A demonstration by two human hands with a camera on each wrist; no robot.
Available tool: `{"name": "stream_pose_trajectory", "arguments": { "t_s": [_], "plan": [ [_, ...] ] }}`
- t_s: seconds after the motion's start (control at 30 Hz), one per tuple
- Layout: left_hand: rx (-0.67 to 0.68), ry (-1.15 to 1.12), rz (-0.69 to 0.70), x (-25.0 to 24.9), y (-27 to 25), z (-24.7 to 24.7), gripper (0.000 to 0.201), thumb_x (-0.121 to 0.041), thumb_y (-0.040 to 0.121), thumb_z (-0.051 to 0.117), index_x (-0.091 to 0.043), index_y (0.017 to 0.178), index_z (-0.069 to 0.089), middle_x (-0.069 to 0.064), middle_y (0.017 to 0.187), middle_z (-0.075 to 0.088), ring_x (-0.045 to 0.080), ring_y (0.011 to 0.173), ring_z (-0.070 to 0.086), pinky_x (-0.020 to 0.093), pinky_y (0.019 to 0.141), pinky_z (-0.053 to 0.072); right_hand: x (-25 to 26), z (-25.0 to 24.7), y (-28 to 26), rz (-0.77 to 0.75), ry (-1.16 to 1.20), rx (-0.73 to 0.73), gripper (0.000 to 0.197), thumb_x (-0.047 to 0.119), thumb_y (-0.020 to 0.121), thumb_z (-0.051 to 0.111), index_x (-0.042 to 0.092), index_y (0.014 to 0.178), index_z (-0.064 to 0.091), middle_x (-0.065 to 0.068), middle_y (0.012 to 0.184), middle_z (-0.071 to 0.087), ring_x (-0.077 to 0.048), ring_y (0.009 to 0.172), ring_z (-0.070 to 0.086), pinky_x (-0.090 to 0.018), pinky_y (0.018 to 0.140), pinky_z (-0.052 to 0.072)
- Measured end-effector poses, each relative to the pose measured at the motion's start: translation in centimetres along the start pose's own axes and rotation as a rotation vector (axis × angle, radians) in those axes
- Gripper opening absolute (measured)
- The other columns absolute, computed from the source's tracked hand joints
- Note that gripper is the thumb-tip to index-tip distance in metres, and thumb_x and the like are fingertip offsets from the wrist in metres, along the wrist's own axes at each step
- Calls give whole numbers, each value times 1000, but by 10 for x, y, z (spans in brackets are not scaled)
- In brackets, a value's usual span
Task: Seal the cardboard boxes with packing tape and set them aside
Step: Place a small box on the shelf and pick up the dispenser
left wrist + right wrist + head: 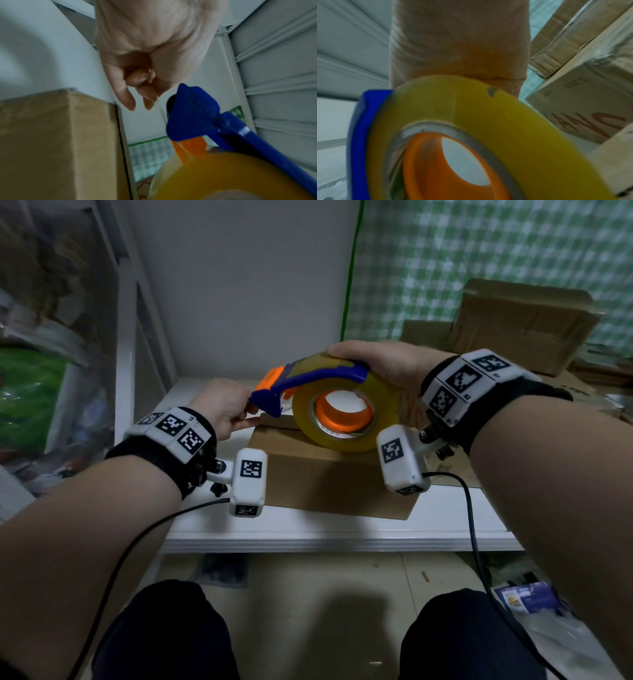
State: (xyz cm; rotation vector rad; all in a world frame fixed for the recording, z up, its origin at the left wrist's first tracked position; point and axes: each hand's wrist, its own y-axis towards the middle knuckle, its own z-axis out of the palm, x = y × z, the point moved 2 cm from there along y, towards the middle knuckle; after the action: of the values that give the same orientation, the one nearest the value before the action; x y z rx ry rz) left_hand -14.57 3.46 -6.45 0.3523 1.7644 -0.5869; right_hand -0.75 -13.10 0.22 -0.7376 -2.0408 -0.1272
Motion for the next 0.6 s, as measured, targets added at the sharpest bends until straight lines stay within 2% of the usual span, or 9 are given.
{"name": "stream_pose_trajectory", "arguments": {
  "t_s": [0.1,0.17,0.23,0.33,0.43,0.6],
  "plan": [
    [-22,16,10,5,3,-7,20,5,92,47,-6,78,57,7,72,49,12,65,51,21,47,54,9,6,0,-8,-62,-18,50,62,81,57,17,94,72,-8,94,73,-23,83,68,-39,90,53],
    [-15,28,9,9,6,-9,11,4,90,53,-2,88,61,6,75,50,12,66,51,20,44,54,14,10,-1,-6,-76,-27,49,60,80,58,16,95,72,-11,98,73,-24,84,68,-40,91,53],
    [-6,29,3,13,10,-12,13,3,87,58,-2,98,63,6,76,51,11,67,51,19,42,52,20,15,-4,9,-113,-29,46,59,81,58,16,93,71,-12,102,72,-24,85,67,-39,91,52],
    [-11,25,8,17,15,-16,13,2,86,60,-2,99,62,6,79,53,10,67,52,19,42,51,30,19,-6,29,-176,-22,42,60,81,57,19,86,69,-12,103,71,-23,83,64,-37,88,51],
    [-24,16,3,20,19,-19,15,3,87,59,0,102,61,7,78,54,10,66,52,20,41,51,37,24,-7,31,-241,12,39,58,84,55,21,80,67,-9,92,69,-20,79,62,-34,83,51],
    [-49,14,0,21,21,-23,13,6,90,53,0,100,59,7,73,49,11,63,50,21,40,52,43,26,-9,41,-282,33,36,55,85,56,21,76,66,1,70,65,-13,62,60,-24,64,48]
  ]
}}
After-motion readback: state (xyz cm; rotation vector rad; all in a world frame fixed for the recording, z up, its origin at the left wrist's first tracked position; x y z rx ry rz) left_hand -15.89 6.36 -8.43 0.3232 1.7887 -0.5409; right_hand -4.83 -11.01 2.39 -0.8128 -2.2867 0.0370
